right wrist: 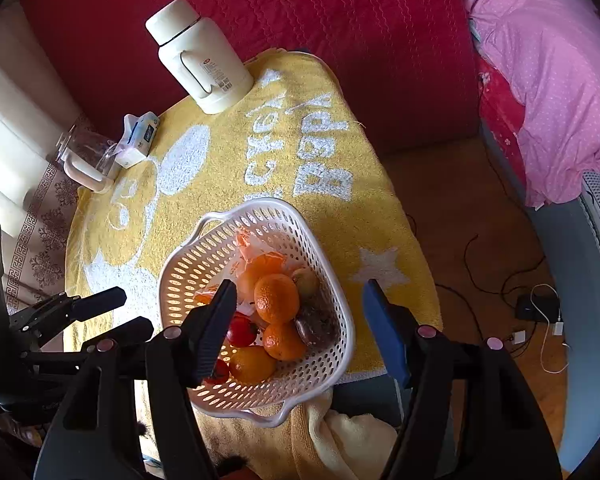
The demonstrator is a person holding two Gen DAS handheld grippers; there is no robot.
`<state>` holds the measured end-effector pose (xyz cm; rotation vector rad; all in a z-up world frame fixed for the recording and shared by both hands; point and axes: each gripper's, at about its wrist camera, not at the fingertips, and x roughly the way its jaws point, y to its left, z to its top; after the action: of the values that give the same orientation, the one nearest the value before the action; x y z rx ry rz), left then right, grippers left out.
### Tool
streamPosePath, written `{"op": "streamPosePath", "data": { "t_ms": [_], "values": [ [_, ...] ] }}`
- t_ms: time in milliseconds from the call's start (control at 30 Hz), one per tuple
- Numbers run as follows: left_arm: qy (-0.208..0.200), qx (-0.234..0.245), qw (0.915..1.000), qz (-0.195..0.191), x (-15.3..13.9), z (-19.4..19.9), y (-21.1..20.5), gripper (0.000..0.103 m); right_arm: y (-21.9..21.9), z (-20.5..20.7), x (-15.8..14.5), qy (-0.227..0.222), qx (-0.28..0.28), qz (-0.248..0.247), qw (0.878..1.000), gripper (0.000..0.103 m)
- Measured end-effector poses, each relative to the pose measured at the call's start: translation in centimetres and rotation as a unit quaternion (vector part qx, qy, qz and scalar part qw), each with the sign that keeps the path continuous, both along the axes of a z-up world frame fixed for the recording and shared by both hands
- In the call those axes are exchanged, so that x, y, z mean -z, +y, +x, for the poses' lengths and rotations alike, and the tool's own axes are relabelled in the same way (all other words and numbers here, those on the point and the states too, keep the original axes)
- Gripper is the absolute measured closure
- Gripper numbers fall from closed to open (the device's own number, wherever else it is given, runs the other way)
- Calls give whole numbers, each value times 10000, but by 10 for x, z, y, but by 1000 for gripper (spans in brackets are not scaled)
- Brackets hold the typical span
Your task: Organize fruits
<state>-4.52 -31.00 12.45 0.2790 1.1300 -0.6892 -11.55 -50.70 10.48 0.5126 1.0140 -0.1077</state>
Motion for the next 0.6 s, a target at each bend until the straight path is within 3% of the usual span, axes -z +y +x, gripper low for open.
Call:
{"op": "streamPosePath", "data": {
  "t_ms": [67, 200, 267, 433, 600],
  "values": [
    [-14, -136, 9999, 51, 0, 3, 5, 42, 0, 1, -1, -32, -18, -9, 10000, 31],
    [-262, -347, 9989, 163, -6, 5, 12, 27, 1, 1, -6, -91, -43, -73, 9999, 27],
    [-408, -379, 9983, 186, -10, 4, 13, 26, 1, 1, -8, -100, -94, -119, 9998, 25],
    [-821, -366, 9955, 288, -21, -4, 11, 14, 10, -6, -18, -186, -373, -571, 9975, 21],
    [-1129, -286, 9923, 414, -30, -14, 7, 14, 29, -16, -25, -287, -859, -1058, 9903, 12]
  ]
}}
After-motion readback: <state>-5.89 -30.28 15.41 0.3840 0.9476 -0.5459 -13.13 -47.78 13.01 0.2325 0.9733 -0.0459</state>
